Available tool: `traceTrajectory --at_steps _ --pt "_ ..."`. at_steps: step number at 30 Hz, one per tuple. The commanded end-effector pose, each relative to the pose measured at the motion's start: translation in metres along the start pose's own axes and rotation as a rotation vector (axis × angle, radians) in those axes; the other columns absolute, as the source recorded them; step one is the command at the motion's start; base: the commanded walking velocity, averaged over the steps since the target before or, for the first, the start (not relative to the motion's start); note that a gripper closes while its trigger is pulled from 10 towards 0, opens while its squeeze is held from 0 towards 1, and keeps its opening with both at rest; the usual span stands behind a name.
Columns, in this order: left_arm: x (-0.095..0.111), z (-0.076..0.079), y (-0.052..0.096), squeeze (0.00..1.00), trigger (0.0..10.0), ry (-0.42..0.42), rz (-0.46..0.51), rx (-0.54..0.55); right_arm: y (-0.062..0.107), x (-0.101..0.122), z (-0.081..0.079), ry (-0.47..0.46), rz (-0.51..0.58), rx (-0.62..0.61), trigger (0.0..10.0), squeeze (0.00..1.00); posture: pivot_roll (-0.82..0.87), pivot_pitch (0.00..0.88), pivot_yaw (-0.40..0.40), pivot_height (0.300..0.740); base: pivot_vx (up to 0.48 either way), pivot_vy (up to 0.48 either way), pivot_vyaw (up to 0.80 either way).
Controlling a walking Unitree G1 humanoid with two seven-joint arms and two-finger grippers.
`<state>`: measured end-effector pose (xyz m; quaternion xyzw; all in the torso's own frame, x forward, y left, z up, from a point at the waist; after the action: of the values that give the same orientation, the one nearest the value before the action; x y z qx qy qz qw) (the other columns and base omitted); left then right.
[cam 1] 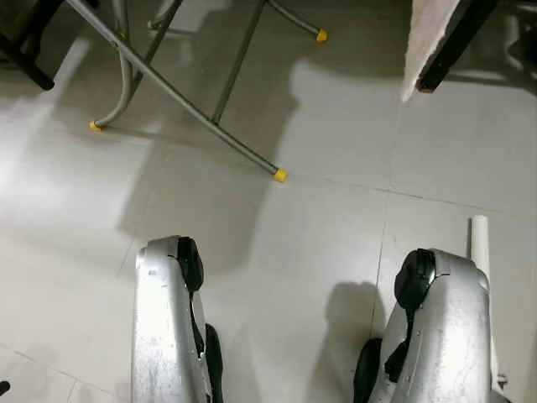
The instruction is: Building children table
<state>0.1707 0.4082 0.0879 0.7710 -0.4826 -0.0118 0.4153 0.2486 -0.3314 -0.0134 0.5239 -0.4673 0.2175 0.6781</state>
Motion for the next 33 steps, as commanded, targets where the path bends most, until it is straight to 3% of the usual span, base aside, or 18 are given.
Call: traceTrajectory --at_steps 1,9,12,14,16,27,33 --pt "-0.023 0.007 0.006 0.0 10.0 0.014 -0.074 -0.033 0.006 -0.012 0.005 -0.007 -0.021 -0.008 10.0 0.0 0.26 0.495 0.133 0.3 0.0 0.0 0.0" --pt "-0.025 0.008 0.005 0.0 10.0 0.014 -0.074 -0.039 0.006 -0.009 0.011 0.04 -0.006 -0.054 10.0 0.0 0.26 0.502 0.134 0.3 0.0 0.0 0.0" --pt "-0.03 0.007 0.007 0.0 10.0 0.016 -0.083 -0.044 0.008 -0.009 0.025 0.045 0.0 -0.123 10.0 0.0 0.26 0.508 0.134 0.3 0.0 0.0 0.0" --pt "-0.036 0.007 0.009 0.0 10.0 0.017 -0.093 -0.046 0.013 -0.01 0.049 0.026 -0.002 -0.237 10.0 0.0 0.26 0.498 0.134 0.3 0.0 0.0 0.0" --pt "-0.037 0.006 0.009 0.0 10.0 0.017 -0.096 -0.046 0.016 -0.013 0.058 0.016 -0.013 -0.271 10.0 0.0 0.26 0.499 0.134 0.3 0.0 0.0 0.0" --pt "-0.035 0.005 0.007 0.0 10.0 0.011 -0.09 -0.052 0.014 -0.016 0.051 0.003 -0.045 -0.217 10.0 0.0 0.26 0.497 0.137 0.3 0.0 0.0 0.0" --pt "-0.03 0.005 0.006 0.0 10.0 0.003 -0.08 -0.053 0.008 -0.027 0.033 -0.061 -0.085 -0.144 10.0 0.0 0.27 0.501 0.14 0.3 0.0 0.0 0.0"
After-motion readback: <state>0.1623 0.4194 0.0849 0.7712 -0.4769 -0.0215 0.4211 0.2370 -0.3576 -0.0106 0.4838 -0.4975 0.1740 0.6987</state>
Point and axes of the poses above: a point about 5 cm out from each wrist's last joint towards the gripper, its own y axis pointing back from the gripper into the wrist, its own x axis along the axis of the wrist's last joint, z = x × y, the point moved 5 cm from there along -y, pointing out of the wrist towards the gripper, and after that the axes turned 13 degrees about -y, right-handed, at the moved point
